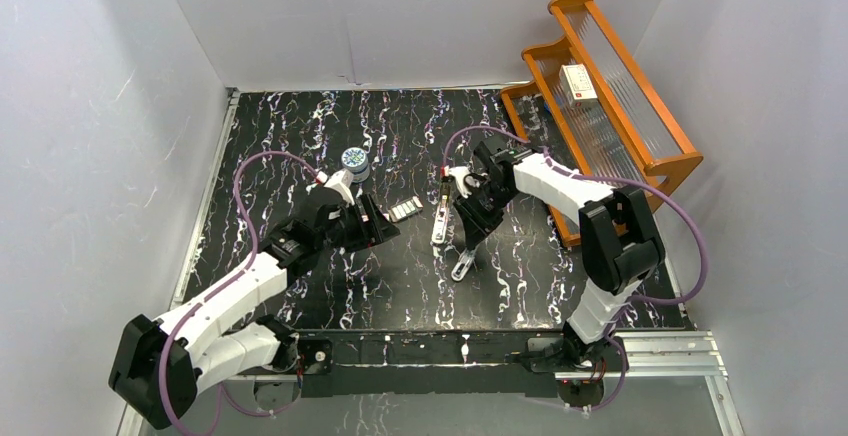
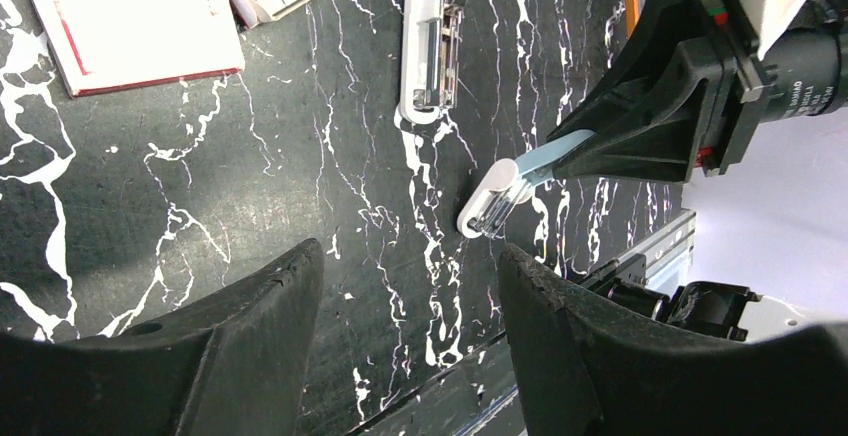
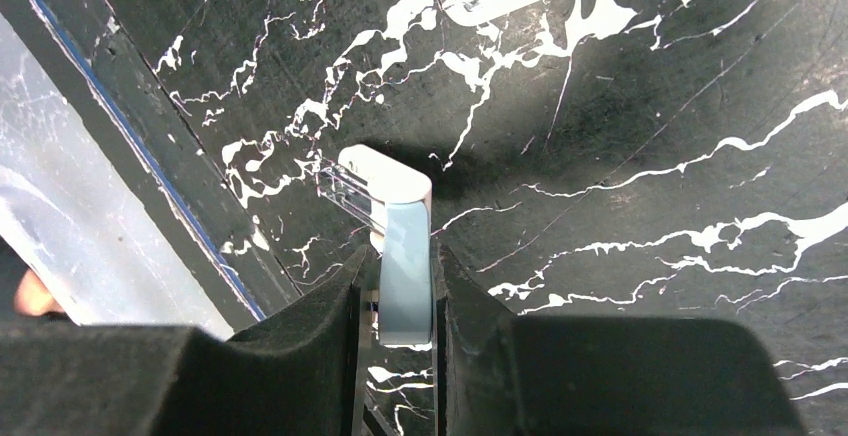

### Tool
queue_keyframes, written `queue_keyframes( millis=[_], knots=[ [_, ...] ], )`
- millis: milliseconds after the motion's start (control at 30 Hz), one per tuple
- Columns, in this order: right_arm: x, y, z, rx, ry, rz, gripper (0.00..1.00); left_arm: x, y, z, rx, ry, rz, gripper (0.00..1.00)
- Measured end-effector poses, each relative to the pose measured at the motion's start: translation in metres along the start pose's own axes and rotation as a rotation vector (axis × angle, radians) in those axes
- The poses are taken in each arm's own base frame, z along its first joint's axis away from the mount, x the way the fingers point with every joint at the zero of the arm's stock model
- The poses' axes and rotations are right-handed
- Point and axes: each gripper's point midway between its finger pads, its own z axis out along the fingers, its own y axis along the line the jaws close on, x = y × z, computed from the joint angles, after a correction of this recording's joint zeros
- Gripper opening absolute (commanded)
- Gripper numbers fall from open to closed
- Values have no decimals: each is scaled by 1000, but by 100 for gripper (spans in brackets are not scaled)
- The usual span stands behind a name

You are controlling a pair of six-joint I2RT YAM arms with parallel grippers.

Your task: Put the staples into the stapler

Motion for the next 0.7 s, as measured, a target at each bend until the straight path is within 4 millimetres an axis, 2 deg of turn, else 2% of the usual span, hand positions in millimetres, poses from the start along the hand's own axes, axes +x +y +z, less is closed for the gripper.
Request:
queue_keyframes(
  millis=[233,433,700],
  knots=[
    [-4,0,0,-33,20,-60,26,-10,-6,-4,-5,-6,-6,63],
    [-5,2,0,-61,18,-91,34,-32,-20,-9,1,-31,13,63],
    [-3,3,4,-80,30,-91,32,-28,-21,-4,7,0,7,63]
  ],
)
